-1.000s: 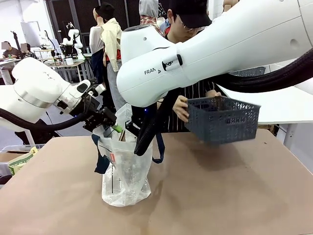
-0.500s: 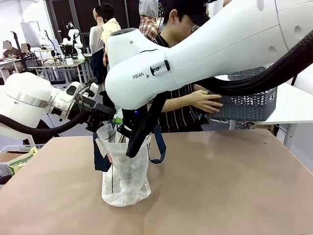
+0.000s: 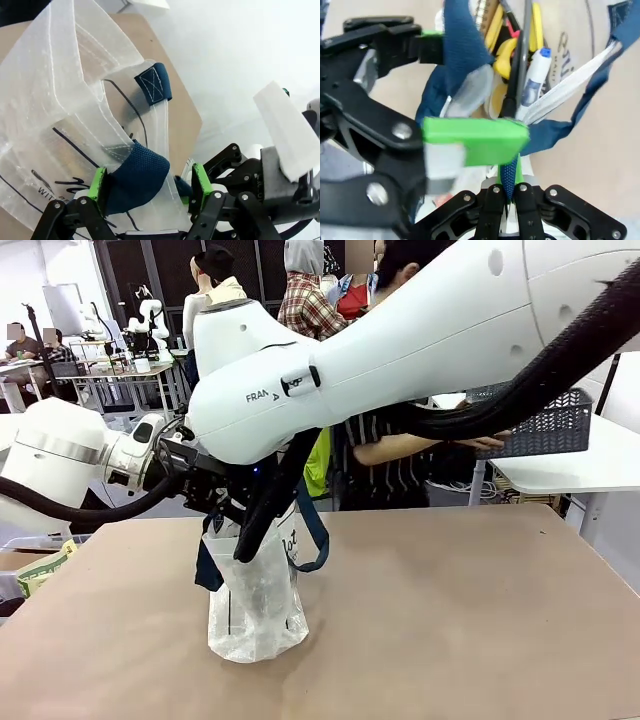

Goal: Transfer purchased items from the store into the shopping bag.
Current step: Move the Reusable shopping bag to the right side of the table.

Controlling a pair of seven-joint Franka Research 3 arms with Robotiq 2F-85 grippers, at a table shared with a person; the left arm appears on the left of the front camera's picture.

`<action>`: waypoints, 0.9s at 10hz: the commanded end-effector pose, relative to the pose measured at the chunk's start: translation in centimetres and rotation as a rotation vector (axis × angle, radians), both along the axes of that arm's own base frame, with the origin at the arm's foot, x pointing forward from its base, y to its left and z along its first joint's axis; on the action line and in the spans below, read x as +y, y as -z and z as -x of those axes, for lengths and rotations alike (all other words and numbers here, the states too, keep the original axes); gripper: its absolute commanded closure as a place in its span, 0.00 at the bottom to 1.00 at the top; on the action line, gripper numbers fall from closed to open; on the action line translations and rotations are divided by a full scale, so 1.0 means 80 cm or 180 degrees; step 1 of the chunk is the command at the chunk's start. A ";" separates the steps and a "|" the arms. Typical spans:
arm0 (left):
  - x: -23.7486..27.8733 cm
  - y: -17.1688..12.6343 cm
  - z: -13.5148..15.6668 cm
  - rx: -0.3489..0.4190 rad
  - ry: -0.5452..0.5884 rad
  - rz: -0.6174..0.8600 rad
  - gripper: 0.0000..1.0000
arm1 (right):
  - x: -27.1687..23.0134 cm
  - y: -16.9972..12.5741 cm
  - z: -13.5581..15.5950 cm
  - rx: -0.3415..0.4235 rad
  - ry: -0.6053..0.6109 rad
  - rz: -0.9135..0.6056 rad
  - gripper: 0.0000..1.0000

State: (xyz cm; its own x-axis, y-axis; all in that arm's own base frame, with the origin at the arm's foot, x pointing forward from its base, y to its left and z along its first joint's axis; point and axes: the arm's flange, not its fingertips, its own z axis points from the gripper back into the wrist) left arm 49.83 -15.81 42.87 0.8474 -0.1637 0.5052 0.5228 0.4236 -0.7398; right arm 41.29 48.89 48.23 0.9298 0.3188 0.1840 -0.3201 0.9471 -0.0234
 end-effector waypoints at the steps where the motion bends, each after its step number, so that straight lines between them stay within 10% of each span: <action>1: 0.000 0.004 -0.005 -0.0123 0.0085 0.0151 0.15 | 0.014 0.003 -0.008 -0.0001 -0.0218 0.0103 1.00; 9: -0.020 0.003 -0.011 -0.0267 0.0276 -0.0034 0.15 | 0.039 0.003 0.007 -0.0012 -0.0549 -0.0030 1.00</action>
